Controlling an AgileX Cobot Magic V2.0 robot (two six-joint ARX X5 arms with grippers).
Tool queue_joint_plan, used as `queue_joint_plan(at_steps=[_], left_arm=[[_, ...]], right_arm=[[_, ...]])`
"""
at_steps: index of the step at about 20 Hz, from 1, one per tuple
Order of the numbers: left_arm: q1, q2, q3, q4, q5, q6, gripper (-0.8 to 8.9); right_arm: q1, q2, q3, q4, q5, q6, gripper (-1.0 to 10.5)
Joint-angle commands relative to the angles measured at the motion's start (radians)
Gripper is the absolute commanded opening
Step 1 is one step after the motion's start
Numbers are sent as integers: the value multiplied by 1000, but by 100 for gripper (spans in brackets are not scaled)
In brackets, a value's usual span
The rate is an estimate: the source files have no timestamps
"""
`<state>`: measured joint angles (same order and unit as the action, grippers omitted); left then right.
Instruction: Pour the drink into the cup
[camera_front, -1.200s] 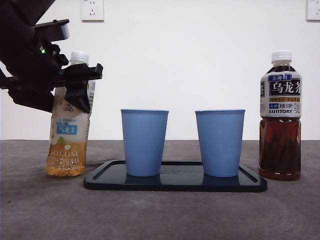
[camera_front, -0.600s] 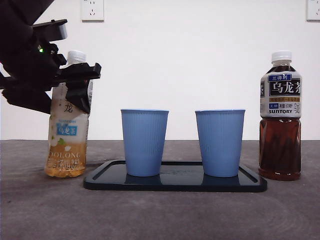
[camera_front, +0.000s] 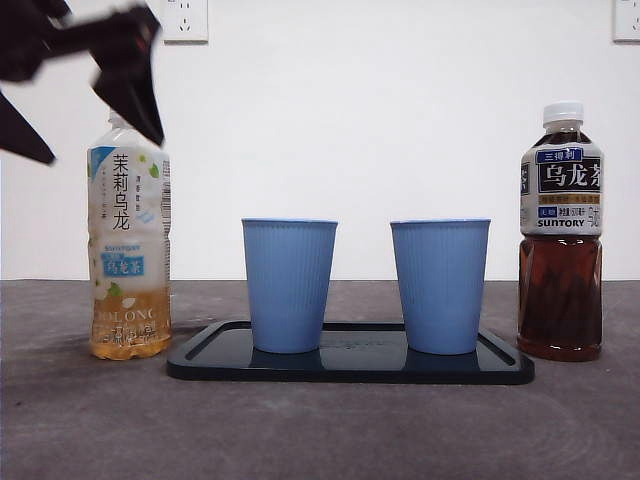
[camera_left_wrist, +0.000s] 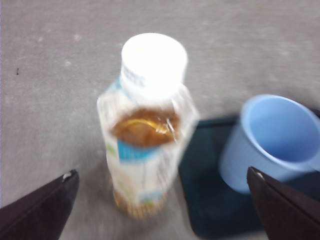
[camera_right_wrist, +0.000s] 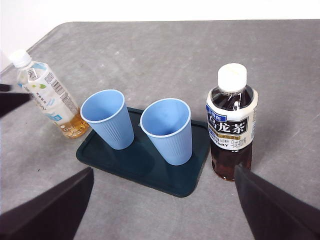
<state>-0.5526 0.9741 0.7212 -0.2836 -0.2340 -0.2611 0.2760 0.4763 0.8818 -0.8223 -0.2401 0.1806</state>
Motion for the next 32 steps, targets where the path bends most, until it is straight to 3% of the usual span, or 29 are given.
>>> queue_joint_plan(at_steps=[1, 4, 8, 13, 18, 19, 20, 21, 22, 32], left_arm=[[-35, -102, 24, -80, 5, -13, 562], [-73, -272, 24, -171, 143, -11, 561], [-99, -485, 24, -272, 317, -13, 559], [-100, -646, 24, -353, 336, -9, 558], [-100, -662, 24, -353, 336, -8, 556], [-100, -662, 24, -354, 336, -8, 523], [-100, -662, 24, -354, 336, -9, 409], [-100, -662, 24, -359, 336, -7, 120], [-100, -662, 24, -361, 336, 8, 26], [-100, -663, 24, -359, 335, 13, 29]], right_arm=[[6, 3, 8, 6, -48, -5, 451], [6, 3, 8, 4, -149, -10, 451], [6, 3, 8, -28, -168, -22, 451], [6, 3, 8, -53, -172, -31, 452], [6, 3, 8, -54, -179, -31, 451], [6, 3, 8, -54, -179, -31, 451], [6, 3, 8, -54, -178, -31, 440], [6, 3, 8, -55, -179, -31, 260], [6, 3, 8, -55, -178, -34, 3], [6, 3, 8, -31, -179, -36, 18]])
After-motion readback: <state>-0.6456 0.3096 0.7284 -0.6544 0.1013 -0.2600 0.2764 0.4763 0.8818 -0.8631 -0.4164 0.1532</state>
